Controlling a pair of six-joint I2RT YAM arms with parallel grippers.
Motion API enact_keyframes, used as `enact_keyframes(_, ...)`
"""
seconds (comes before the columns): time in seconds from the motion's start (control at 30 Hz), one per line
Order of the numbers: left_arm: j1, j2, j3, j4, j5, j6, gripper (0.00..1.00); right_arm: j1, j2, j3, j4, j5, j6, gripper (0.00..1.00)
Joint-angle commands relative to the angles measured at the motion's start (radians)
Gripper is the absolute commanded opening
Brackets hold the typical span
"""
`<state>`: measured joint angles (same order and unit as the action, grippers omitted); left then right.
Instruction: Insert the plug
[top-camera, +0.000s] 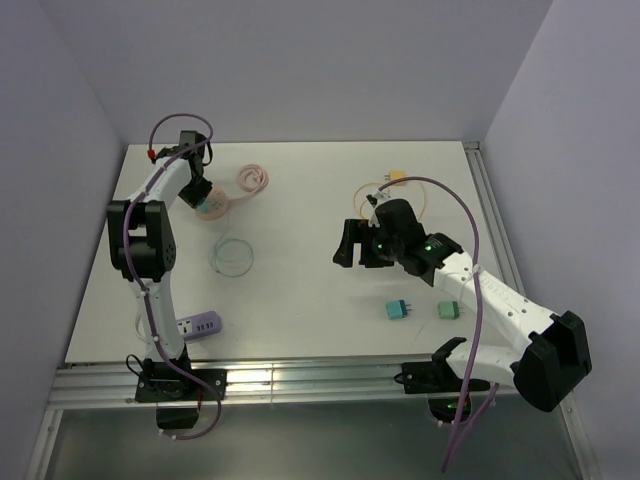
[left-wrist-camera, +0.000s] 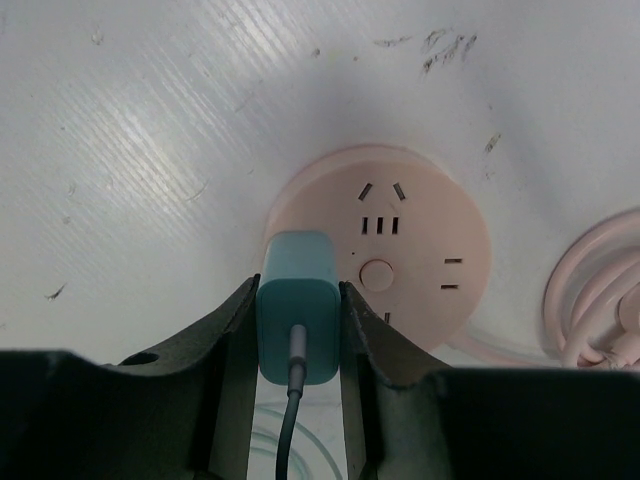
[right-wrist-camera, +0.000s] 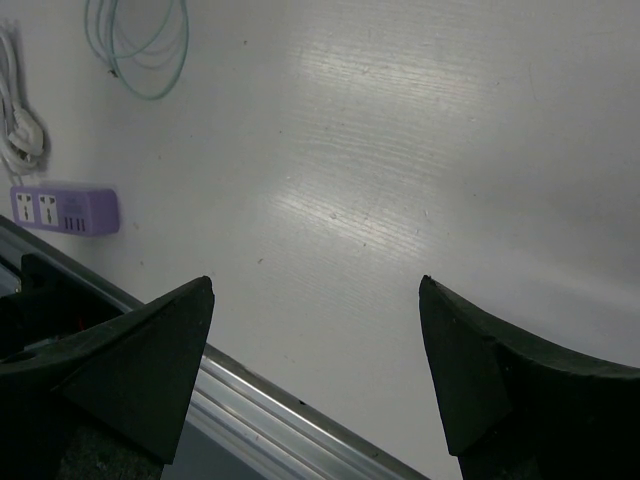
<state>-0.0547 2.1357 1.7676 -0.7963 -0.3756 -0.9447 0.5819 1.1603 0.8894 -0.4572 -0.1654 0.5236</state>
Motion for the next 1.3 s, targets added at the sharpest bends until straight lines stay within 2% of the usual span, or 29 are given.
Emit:
enact_keyframes(0.0,-0.007,-0.008,-0.045,-0.092,0.107,0.046,0.15,-0.007,-0.034,-0.010,0.026,0.014,-0.004,0.90)
enact_keyframes(0.2,-0.007,-0.020,0.000,-0.110,0.124,0.064,0.33,-0.007,-0.037,-0.007,0.025,0.018,-0.008,0.90)
enact_keyframes(0.23,-0.007,-0.025,-0.005,-0.107,0.122,0.064,0.41,-0.007,-0.039,-0.007,0.025,0.018,-0.008,0.90)
enact_keyframes(0.3,-0.005,-0.043,-0.008,-0.103,0.122,0.063,0.51,-0.007,-0.039,-0.009,0.025,0.015,-0.008,0.90)
enact_keyframes(0.37,-0.005,-0.057,-0.004,-0.107,0.126,0.064,0.52,-0.007,-0.036,-0.012,0.025,0.015,-0.008,0.90)
enact_keyframes(0.4,-0.005,-0.060,0.006,-0.115,0.121,0.061,0.59,-0.007,-0.036,-0.010,0.025,0.015,-0.007,0.90)
enact_keyframes(0.47,-0.004,-0.074,0.012,-0.122,0.118,0.066,0.60,-0.007,-0.034,-0.009,0.026,0.010,-0.005,0.90)
enact_keyframes(0.5,-0.004,-0.079,0.018,-0.133,0.116,0.066,0.70,-0.007,-0.031,-0.006,0.028,0.009,-0.004,0.90)
enact_keyframes(0.53,-0.004,-0.085,0.021,-0.136,0.110,0.061,0.73,-0.007,-0.030,-0.006,0.028,0.010,-0.005,0.90)
enact_keyframes(0.8,0.003,-0.171,0.045,-0.172,0.129,0.069,0.75,-0.007,-0.014,0.006,0.017,0.026,0.007,0.90)
enact_keyframes(0.97,0.003,-0.249,0.030,-0.185,0.145,0.080,0.75,-0.007,-0.027,0.011,-0.003,0.093,0.036,0.90)
enact_keyframes(1.13,0.003,-0.365,-0.026,-0.190,0.129,0.090,0.74,-0.008,-0.037,0.028,-0.107,0.206,0.072,0.94)
enact_keyframes(1.27,0.003,-0.494,-0.123,-0.124,0.164,0.115,0.73,-0.036,-0.056,-0.007,-0.178,0.268,0.131,0.97)
